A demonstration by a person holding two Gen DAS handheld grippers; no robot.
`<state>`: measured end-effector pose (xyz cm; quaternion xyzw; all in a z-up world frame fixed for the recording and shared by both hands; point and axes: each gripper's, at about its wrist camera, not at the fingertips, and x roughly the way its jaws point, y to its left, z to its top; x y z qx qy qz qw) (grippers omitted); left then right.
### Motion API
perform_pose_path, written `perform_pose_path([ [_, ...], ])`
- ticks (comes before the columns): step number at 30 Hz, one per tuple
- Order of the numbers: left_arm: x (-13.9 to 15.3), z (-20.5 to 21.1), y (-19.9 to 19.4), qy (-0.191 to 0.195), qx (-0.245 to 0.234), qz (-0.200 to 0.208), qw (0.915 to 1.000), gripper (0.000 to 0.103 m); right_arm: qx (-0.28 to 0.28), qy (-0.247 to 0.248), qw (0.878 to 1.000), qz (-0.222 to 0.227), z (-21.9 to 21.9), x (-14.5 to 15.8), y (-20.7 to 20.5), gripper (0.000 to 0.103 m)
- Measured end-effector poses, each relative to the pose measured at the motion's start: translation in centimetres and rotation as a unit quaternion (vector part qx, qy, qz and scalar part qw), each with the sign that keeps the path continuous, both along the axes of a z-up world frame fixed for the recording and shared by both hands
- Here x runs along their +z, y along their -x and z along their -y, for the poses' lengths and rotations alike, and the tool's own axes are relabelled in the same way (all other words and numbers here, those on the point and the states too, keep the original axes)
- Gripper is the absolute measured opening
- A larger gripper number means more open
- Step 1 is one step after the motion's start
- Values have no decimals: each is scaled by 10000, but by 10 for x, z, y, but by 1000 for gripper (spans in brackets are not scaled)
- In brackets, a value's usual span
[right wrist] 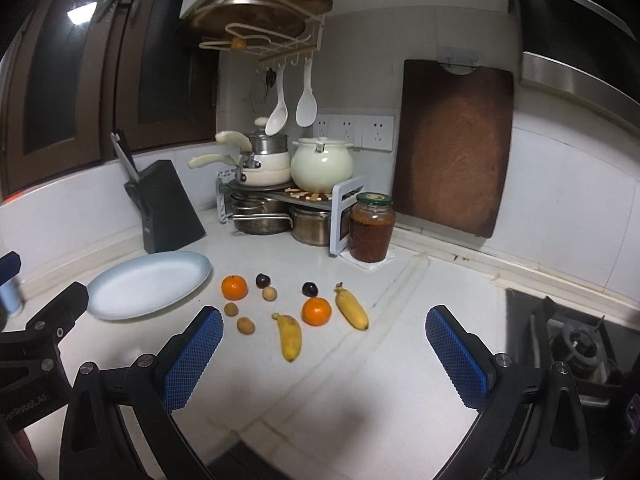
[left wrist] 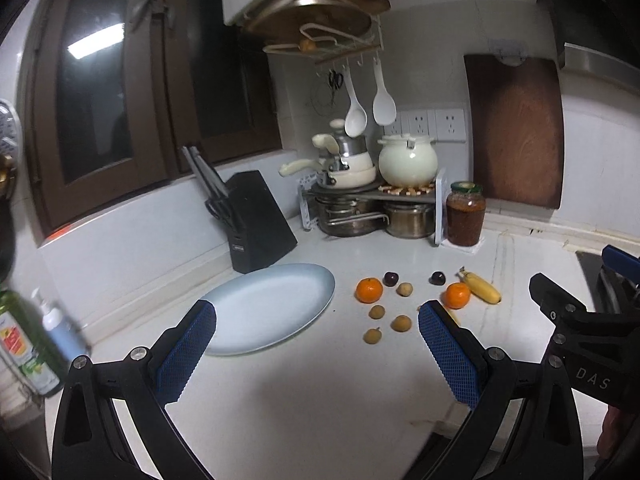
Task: Organize fruits
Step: 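Grasp a small brown fruit with the left tool while the right tool grasps a banana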
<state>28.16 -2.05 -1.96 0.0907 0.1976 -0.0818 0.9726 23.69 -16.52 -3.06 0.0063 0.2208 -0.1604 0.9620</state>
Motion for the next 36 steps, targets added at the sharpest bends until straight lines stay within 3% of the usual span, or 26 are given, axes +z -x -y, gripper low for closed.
perform_pose_path([
  [9,-25,3,-59,-16,-326,-502,9982,103,-196,-141,9988,-430,3,-25,-59,102],
  [24,-62,28,-100,-200,-188,-911,9955,102,168,-210,9954,-920,25,-58,-110,102],
  [36,-90,52,-123,-251,-115,-1323,9908,87,615,-465,9895,-1223,49,-87,-139,95],
])
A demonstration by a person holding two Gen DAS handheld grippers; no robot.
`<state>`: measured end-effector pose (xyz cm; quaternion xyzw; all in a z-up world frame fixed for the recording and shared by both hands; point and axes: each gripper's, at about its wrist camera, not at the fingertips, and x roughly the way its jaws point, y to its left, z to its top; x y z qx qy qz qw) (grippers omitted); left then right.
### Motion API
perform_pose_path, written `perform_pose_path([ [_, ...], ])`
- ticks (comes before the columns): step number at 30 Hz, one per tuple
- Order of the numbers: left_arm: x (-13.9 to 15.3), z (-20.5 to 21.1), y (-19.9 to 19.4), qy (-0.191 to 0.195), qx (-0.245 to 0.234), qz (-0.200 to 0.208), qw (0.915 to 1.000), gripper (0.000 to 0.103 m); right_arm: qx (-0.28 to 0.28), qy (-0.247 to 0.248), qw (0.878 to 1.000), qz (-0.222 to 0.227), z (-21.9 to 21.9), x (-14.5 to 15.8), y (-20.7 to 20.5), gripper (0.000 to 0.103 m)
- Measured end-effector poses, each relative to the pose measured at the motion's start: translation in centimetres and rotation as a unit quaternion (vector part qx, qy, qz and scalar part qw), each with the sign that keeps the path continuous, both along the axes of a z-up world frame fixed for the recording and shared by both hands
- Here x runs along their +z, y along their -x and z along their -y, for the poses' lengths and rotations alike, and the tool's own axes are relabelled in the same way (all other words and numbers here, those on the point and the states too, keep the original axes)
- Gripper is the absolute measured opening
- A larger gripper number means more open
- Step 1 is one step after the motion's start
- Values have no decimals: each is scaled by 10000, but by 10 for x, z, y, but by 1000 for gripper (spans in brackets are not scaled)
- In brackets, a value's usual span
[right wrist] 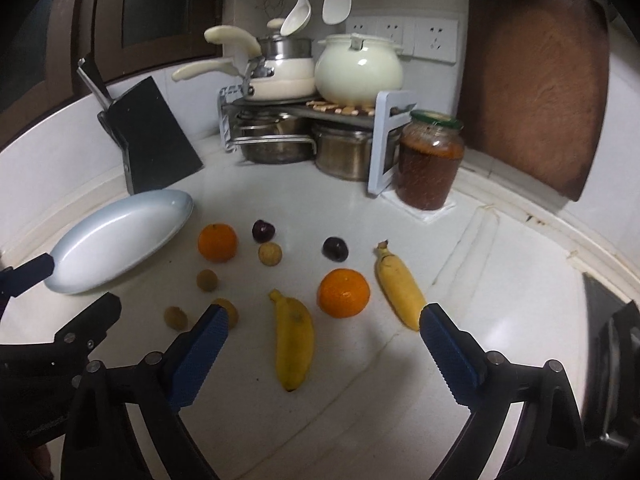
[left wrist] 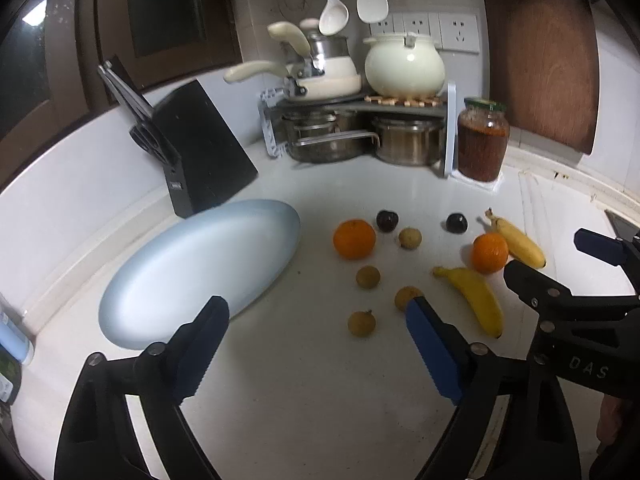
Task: Organize fruits
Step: 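Grasp a small brown fruit with the left tool while the right tool grasps a banana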
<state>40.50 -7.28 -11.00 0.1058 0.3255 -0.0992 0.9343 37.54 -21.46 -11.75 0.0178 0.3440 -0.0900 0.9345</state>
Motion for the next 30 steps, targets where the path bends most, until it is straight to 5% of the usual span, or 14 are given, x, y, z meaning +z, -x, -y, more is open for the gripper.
perform_pose_path([
  [22,-50,11,-43,85,-566,-882,9945,47,119,-273,9976,-627,-7,-43,-38,67],
  [30,-60,18,-50,78,-638,-1038,9925,40,192,-305,9962,-795,-6,-52,-44,55],
])
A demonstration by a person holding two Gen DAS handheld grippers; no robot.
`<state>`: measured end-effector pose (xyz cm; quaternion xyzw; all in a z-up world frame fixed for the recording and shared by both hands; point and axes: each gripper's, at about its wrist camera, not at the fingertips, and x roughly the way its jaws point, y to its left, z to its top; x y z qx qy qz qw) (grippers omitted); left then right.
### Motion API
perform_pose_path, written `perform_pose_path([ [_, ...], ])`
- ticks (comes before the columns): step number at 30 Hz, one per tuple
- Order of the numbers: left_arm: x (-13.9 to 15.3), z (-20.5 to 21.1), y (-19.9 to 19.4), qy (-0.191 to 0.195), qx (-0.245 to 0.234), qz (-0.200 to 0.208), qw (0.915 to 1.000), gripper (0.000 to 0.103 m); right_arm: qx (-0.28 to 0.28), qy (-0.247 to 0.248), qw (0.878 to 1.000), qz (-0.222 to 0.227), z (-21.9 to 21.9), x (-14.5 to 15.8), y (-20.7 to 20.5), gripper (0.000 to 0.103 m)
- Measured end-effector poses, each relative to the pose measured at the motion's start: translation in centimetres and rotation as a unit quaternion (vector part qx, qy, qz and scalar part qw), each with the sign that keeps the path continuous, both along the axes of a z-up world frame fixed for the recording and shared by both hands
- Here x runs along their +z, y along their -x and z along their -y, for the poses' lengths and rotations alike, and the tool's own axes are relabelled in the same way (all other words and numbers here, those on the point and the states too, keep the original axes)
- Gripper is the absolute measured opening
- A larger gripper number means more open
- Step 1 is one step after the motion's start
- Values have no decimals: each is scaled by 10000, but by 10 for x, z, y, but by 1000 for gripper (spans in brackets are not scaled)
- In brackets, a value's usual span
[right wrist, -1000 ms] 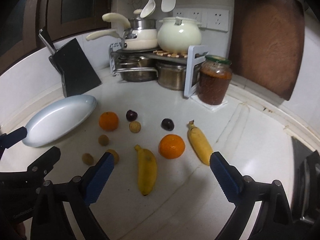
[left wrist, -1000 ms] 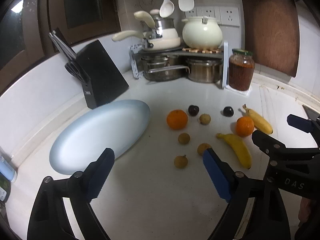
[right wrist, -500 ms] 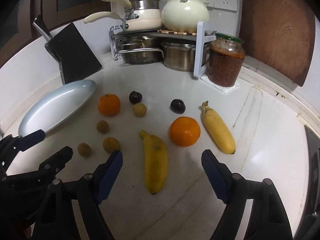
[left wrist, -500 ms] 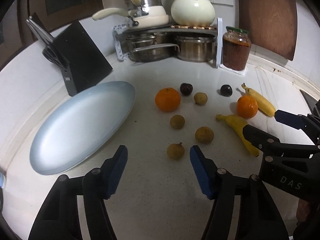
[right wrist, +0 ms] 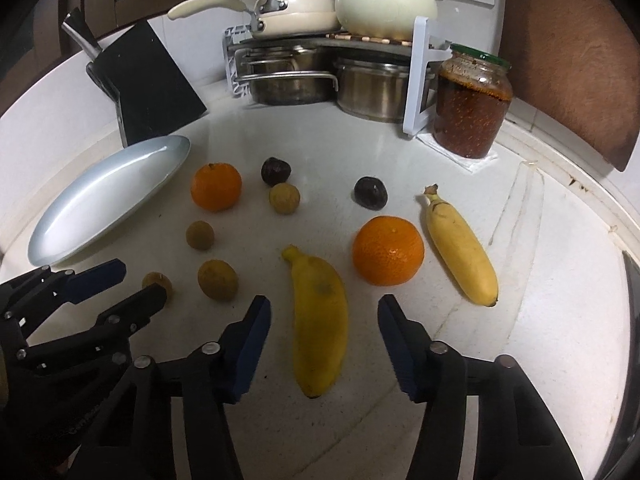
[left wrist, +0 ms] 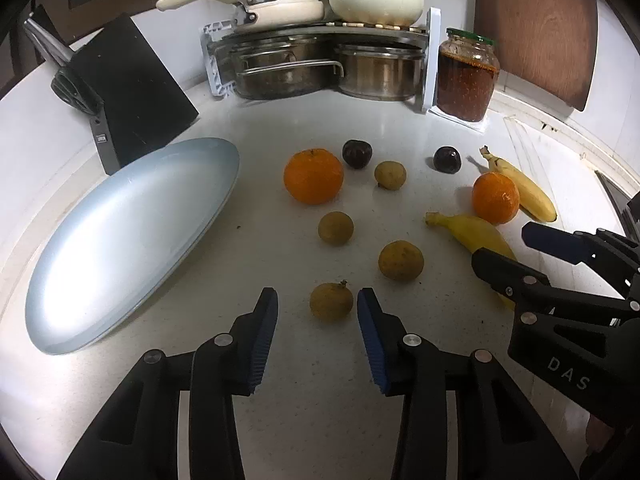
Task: Organize fruits
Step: 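Grasp a small brown fruit with the left tool while the right tool grasps a banana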
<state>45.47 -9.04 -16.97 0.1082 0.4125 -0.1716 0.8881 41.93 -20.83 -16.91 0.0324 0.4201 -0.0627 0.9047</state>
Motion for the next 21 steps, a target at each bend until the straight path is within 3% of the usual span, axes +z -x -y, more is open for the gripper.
perform_pose_path([
  [5,-6,4,-4,59,-29,-163,9998,33,30,-12,10000,-29,1,-2,-2,54],
  [7,-8,5,-5,83,-63,-238,9997,28,49,-33,10000,-49,2,-3,-3,49],
  [13,-12,6,-7,80,-24,-263,9996,25,105,-80,9998,-112,2,-7,-7,43],
  [17,-12,6,-8,103,5,-241,9997,24,114,-91,9998,-165,3,-10,-10,33],
  [21,-11,5,-6,123,37,-149,9998,24,101,-131,9998,-144,6,-11,-10,32],
])
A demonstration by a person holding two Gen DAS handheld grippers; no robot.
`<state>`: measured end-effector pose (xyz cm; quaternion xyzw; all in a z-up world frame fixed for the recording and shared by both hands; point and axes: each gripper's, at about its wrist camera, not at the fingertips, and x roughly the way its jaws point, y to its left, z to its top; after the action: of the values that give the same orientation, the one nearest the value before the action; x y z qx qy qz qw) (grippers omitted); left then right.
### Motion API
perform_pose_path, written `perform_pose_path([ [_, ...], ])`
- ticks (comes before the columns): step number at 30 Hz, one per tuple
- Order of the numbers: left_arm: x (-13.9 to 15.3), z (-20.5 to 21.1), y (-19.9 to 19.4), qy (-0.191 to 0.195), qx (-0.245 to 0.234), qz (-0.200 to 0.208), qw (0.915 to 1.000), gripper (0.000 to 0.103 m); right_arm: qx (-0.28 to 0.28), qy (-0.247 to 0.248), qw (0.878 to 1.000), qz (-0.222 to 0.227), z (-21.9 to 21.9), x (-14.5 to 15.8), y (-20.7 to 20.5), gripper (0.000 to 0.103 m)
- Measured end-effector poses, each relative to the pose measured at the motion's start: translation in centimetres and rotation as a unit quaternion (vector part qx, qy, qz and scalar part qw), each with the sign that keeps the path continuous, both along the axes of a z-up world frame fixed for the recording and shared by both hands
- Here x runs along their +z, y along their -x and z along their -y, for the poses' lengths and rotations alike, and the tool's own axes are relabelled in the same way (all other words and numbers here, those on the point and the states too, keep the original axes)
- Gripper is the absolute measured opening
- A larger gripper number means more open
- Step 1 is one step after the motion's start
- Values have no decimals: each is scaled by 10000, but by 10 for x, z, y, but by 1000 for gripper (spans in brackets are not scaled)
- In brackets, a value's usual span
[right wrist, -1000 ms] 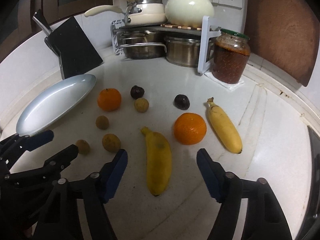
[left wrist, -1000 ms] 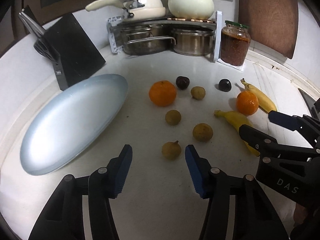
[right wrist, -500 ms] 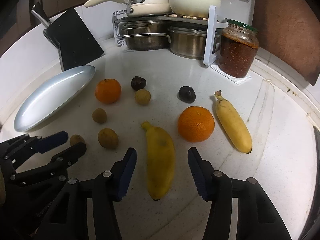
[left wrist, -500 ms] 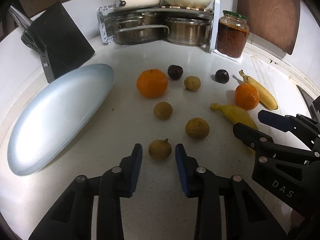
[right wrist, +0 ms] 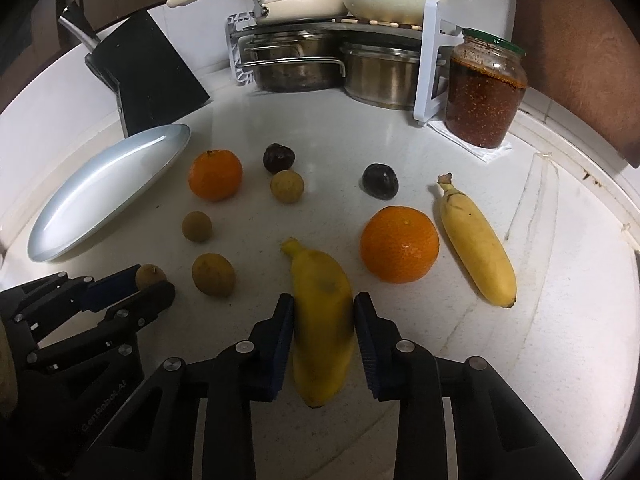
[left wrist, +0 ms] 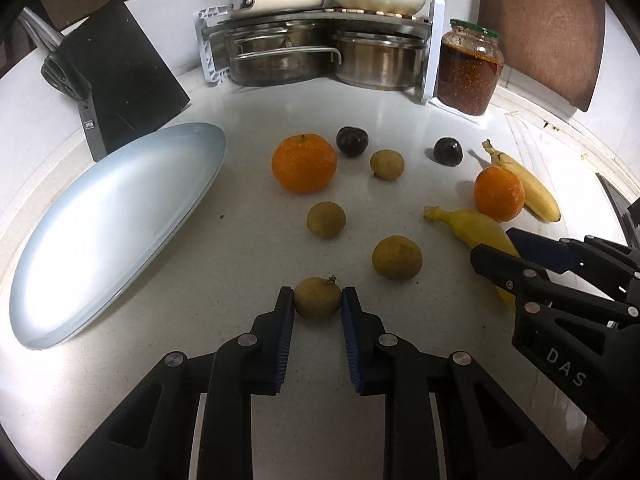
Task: Organize fruits
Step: 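Grasp a small brown fruit with the left tool while the right tool grasps a banana, then carry the brown fruit in the left tool while the right tool carries the banana over the white plate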
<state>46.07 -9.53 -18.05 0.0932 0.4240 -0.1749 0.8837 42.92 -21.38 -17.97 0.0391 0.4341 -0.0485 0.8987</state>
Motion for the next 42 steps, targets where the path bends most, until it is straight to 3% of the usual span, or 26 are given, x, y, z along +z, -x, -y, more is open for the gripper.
perform_pose_path([
  [17,33,-12,11,132,172,373,9991,24,-103,-59,9995,308,-1,24,12,32],
  [30,76,-46,24,176,664,849,9940,24,348,-41,9957,856,-31,67,16,32],
  [42,104,-94,40,90,1365,1283,9822,24,1006,-173,9865,1281,-78,96,10,32],
])
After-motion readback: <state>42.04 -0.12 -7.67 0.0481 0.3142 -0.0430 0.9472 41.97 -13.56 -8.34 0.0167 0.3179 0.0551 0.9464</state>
